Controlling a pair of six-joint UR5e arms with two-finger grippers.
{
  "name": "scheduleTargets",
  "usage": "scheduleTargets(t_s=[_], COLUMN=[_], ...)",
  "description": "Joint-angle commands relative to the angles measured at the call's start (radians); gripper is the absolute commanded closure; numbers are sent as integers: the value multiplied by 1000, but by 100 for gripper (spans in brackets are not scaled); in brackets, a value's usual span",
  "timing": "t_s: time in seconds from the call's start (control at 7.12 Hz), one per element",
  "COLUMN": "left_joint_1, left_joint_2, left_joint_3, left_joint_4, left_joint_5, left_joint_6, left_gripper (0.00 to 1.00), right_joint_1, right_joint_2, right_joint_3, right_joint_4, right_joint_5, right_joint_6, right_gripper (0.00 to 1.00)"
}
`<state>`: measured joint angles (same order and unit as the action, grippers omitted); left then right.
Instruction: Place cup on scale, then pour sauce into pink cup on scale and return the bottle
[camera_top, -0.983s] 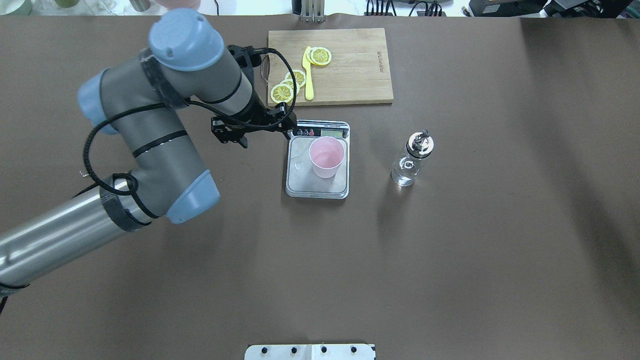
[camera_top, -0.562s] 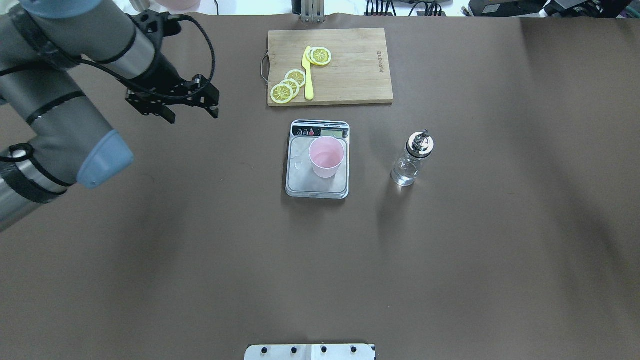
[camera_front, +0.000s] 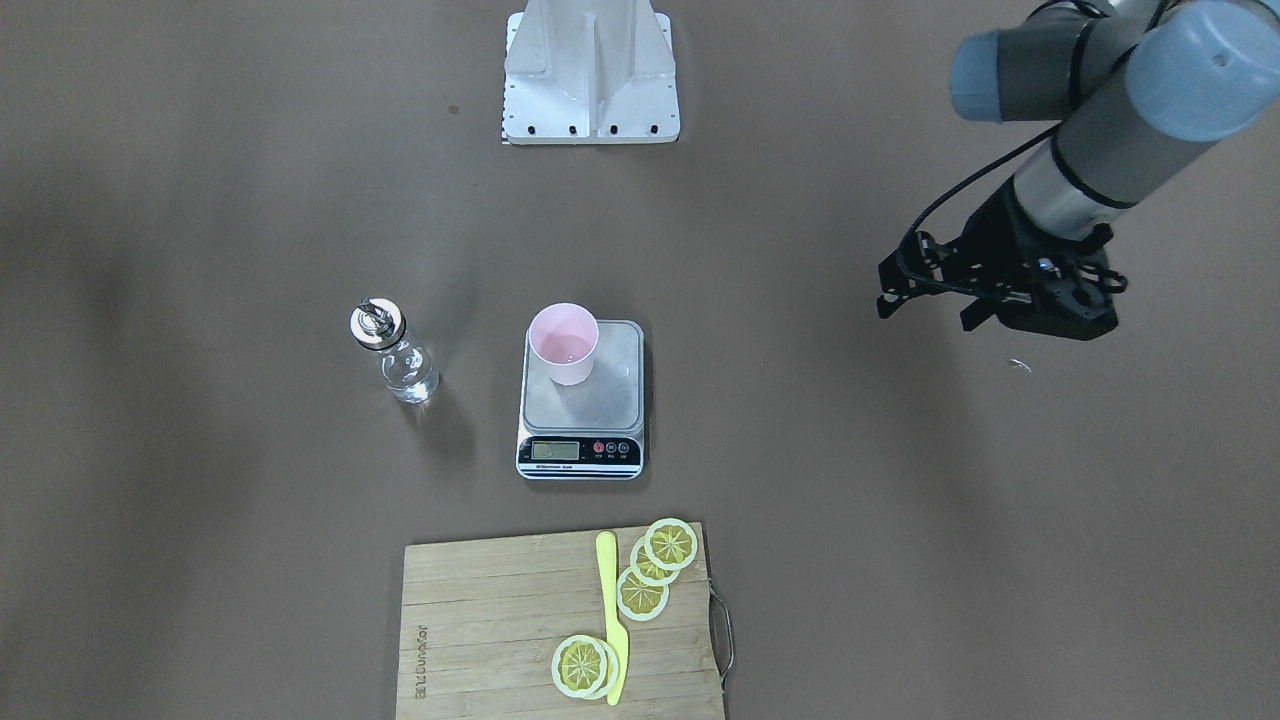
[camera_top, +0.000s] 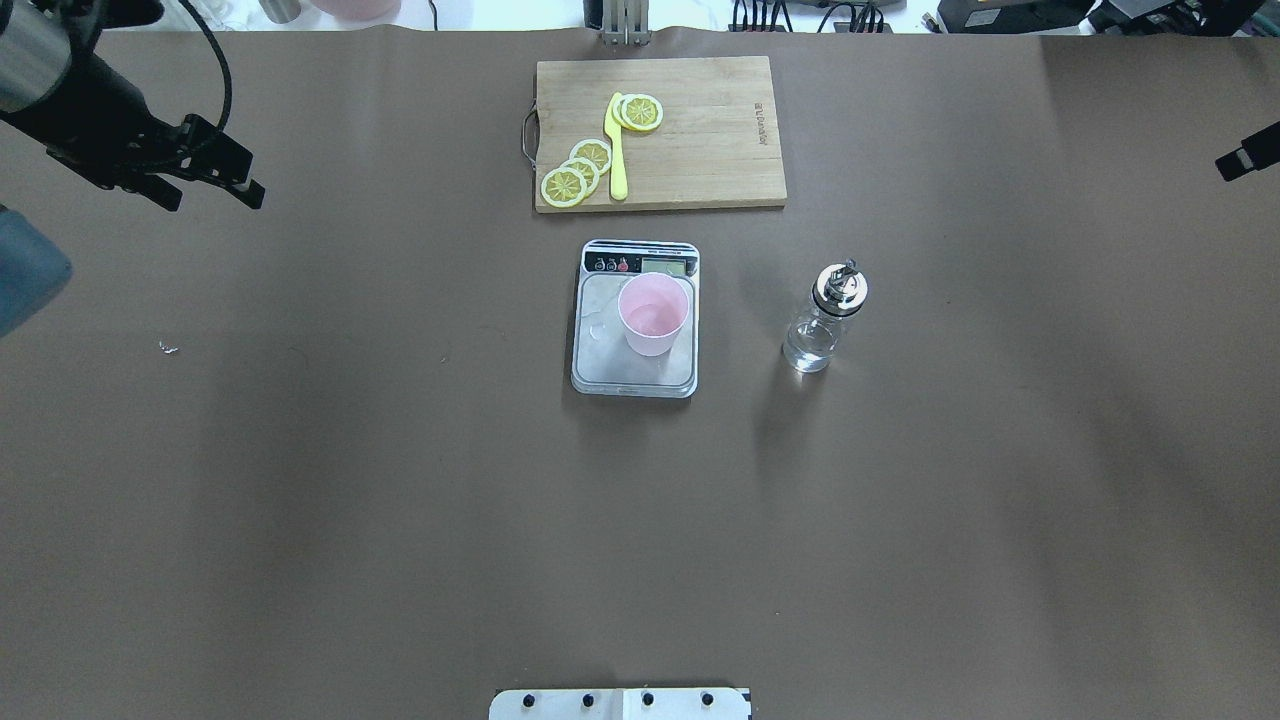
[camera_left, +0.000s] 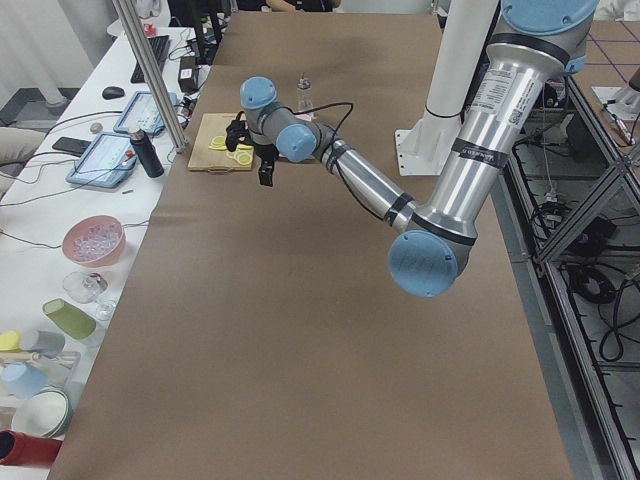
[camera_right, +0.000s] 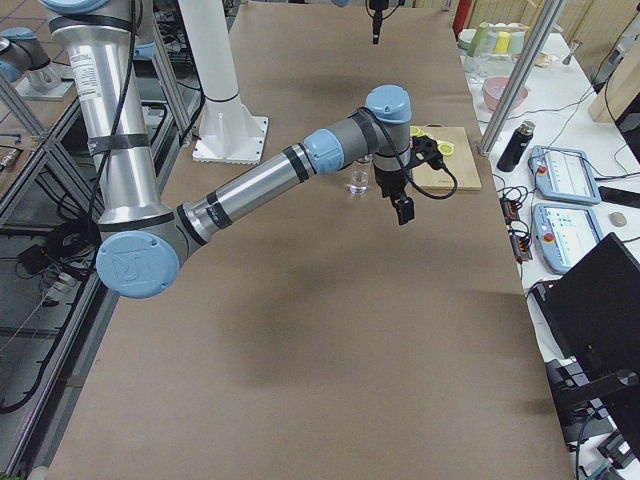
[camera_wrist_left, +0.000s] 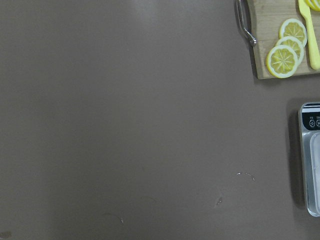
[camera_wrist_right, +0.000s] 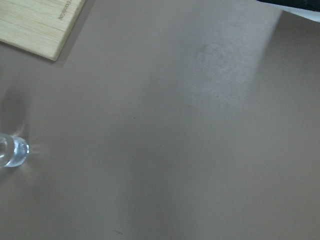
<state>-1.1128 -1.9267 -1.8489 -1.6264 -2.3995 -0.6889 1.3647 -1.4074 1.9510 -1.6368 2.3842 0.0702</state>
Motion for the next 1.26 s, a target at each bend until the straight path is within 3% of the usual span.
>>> scheduleTargets(t_s=[0.0, 0.28, 0.42, 0.56, 0.98, 1.12], left_joint_1=[-19, -22, -30, -30, -30, -30], left_joint_2=[12, 32, 34, 32, 38, 38], left_joint_3=[0, 5, 5, 10, 10, 10], left_joint_4=[0, 0, 0, 0, 0, 0], left_joint_5=[-10, -9, -9, -7, -3, -1], left_joint_6=[28, 77, 81, 83, 83, 83], left_gripper=[1, 1, 1, 1, 1, 1], right_joint_1=[-15, -48, -111, -199, -301, -368], right_joint_2=[7, 13, -10, -10, -5, -14], right_joint_3=[-38, -134, -144, -135, -59, -19], right_joint_4=[131, 458, 632, 732, 733, 733], right_joint_5=[81, 32, -87, -222, -308, -391], right_joint_6=[6, 78, 232, 341, 455, 476], right_gripper=[0, 0, 0, 0, 0, 0])
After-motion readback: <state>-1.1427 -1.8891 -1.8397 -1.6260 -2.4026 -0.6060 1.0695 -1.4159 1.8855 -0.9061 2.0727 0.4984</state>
